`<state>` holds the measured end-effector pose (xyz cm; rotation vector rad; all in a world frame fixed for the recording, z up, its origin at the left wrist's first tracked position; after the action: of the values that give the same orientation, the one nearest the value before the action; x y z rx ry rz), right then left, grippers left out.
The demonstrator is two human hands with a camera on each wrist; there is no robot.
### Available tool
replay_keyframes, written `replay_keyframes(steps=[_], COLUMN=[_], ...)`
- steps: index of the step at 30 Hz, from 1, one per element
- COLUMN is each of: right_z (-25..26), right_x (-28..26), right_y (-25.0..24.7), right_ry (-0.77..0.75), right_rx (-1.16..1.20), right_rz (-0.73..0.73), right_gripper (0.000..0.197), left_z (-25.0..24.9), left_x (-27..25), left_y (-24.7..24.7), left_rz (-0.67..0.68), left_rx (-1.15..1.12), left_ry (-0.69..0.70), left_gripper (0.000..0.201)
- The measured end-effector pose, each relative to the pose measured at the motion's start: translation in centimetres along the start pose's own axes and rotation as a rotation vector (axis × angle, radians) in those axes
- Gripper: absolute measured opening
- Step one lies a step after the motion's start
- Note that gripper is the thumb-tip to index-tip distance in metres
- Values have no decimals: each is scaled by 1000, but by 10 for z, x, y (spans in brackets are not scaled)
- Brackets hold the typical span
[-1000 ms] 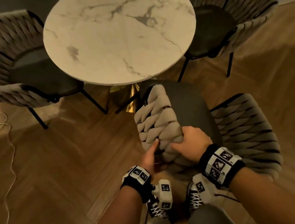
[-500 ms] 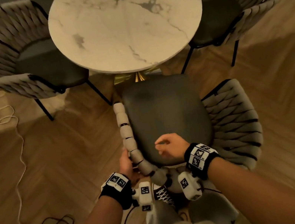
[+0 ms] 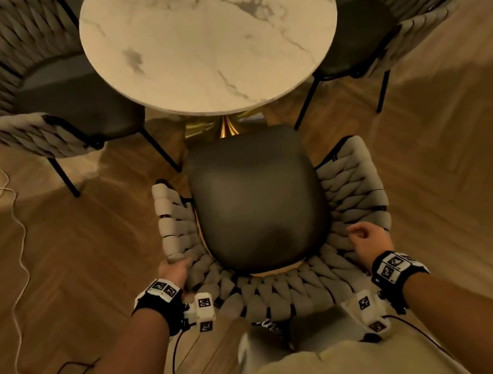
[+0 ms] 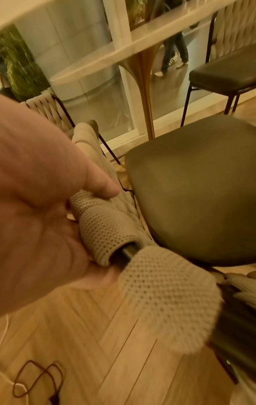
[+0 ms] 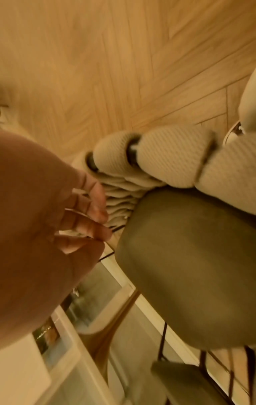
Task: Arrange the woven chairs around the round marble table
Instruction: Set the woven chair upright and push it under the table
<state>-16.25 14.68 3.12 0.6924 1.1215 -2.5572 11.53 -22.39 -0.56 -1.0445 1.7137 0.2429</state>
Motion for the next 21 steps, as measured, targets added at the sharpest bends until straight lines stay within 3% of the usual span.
replay_keyframes(steps=[2,4,7,10,11,14,17,19,21], right_z=[-6,-14,-33,-58,-66,-96,-133,-111,-94], right_x=[5,12,13,9,10,22,43,30,28], right_y=[-7,-11,-19,-21,-16,9,25,22,16], right_ry=[37,110,301,532,579,628,666,701,686], right_rx=[-42,-49,-44,-16,11,81,113,113,77], right_rz=[-38,-79,-191,-206,-167,33,43,14,-7], right_gripper=[13,21,43,69,72,75,83,82,66], left_z=[23,40,30,42,47,53,56,61,66], left_x=[42,67,24,-1,-14,-39,-34,-12,5], left_y=[-11,-15,-13,-9,-4,22,37,34,34], left_rz=[-67,-68,-7,-31,-16,121,179,128,102], left_rx=[57,67,-40,-148,-168,-227,-196,-104,-80], left_ry=[8,41,53,-73,-127,-212,-275,-302,-320], left_gripper=[58,60,62,73,66,16,37,53,60])
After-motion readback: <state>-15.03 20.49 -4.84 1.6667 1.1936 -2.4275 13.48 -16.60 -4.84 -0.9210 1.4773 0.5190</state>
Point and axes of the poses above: each hand's wrist, its own x-axis towards the middle knuckle, its own y-axis out of the palm, z = x × y, the point moved 6 cm from there along x, towards the middle knuckle, and after that the axes turned 6 degrees about x, right-handed, at the moved point
